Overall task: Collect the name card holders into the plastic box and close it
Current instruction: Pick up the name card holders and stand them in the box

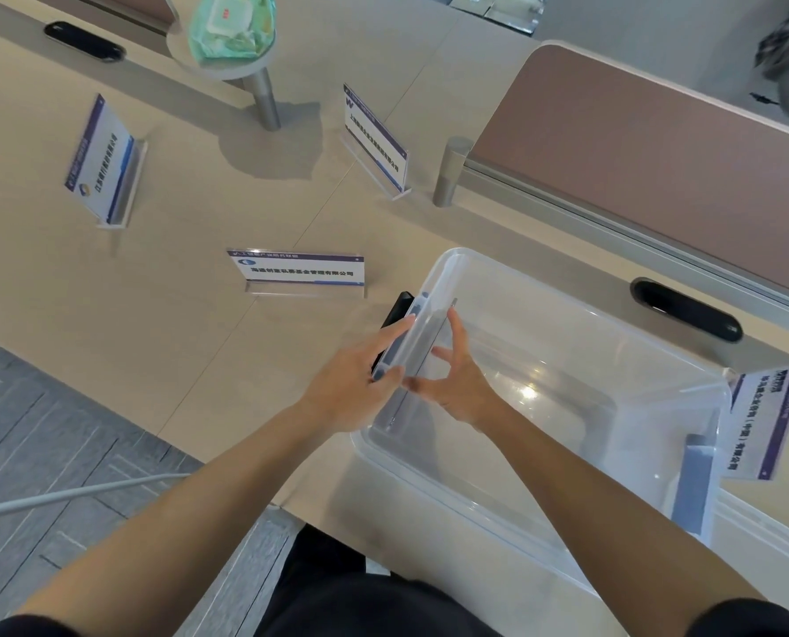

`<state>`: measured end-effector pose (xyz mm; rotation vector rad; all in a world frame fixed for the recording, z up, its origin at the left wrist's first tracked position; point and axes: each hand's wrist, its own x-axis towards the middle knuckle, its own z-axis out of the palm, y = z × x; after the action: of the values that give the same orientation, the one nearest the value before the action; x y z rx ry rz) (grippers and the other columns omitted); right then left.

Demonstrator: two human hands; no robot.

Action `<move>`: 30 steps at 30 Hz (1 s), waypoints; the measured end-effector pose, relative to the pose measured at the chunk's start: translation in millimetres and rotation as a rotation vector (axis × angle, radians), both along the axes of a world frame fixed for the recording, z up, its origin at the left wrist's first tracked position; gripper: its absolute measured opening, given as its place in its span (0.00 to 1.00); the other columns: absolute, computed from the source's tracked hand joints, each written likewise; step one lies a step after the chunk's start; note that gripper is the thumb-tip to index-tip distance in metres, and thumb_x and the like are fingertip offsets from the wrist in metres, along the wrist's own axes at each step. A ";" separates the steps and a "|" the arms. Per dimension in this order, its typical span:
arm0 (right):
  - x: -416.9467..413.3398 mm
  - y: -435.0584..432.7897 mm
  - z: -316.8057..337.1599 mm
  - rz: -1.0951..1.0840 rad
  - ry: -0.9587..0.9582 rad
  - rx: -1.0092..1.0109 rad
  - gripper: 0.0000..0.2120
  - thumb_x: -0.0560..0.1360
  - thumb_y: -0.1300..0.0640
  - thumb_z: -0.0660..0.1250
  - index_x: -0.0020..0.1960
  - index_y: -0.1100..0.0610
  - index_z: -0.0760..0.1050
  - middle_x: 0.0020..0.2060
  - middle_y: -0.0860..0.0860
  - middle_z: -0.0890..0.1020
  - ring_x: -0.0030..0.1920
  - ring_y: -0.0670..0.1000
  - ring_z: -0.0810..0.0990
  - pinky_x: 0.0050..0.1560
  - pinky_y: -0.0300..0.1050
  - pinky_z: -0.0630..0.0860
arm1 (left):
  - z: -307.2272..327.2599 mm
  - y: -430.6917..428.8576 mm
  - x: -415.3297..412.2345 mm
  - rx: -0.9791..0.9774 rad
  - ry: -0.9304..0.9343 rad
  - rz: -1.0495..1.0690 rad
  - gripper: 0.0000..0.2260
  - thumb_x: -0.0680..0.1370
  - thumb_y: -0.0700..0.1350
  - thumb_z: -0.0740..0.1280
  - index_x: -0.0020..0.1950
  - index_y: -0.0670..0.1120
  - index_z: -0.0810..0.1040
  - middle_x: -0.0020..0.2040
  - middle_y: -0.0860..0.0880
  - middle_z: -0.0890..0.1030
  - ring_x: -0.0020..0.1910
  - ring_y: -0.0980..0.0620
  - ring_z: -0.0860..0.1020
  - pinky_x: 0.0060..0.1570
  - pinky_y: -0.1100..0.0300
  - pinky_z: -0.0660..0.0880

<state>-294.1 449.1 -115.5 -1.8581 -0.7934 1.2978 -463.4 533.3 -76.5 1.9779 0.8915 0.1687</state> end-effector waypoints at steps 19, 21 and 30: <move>42.1 -130.2 177.4 -0.073 -0.880 -0.251 0.11 0.79 0.47 0.65 0.56 0.50 0.80 0.45 0.46 0.82 0.46 0.50 0.81 0.52 0.48 0.79 | 79.3 -47.2 73.6 0.383 -0.170 -0.383 0.15 0.79 0.49 0.62 0.64 0.49 0.75 0.62 0.51 0.76 0.63 0.50 0.72 0.62 0.52 0.71; 38.2 -167.8 196.2 -0.126 -0.945 -0.311 0.11 0.78 0.46 0.65 0.56 0.49 0.80 0.44 0.45 0.82 0.45 0.50 0.81 0.53 0.51 0.80 | 86.7 -69.4 86.1 0.352 -0.177 -0.476 0.13 0.79 0.48 0.61 0.63 0.50 0.76 0.60 0.52 0.78 0.61 0.51 0.74 0.60 0.53 0.72; 1.0 -378.3 234.3 -0.615 -1.060 -0.432 0.10 0.79 0.54 0.64 0.53 0.56 0.82 0.46 0.53 0.85 0.45 0.57 0.82 0.48 0.48 0.78 | 124.1 -234.6 138.8 0.229 -0.119 -0.975 0.11 0.77 0.50 0.62 0.57 0.52 0.80 0.51 0.54 0.83 0.49 0.54 0.79 0.51 0.59 0.76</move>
<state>-293.1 70.8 118.9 -2.8508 -0.3349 0.0107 -324.6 298.7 47.6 2.3628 -0.2370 -0.1824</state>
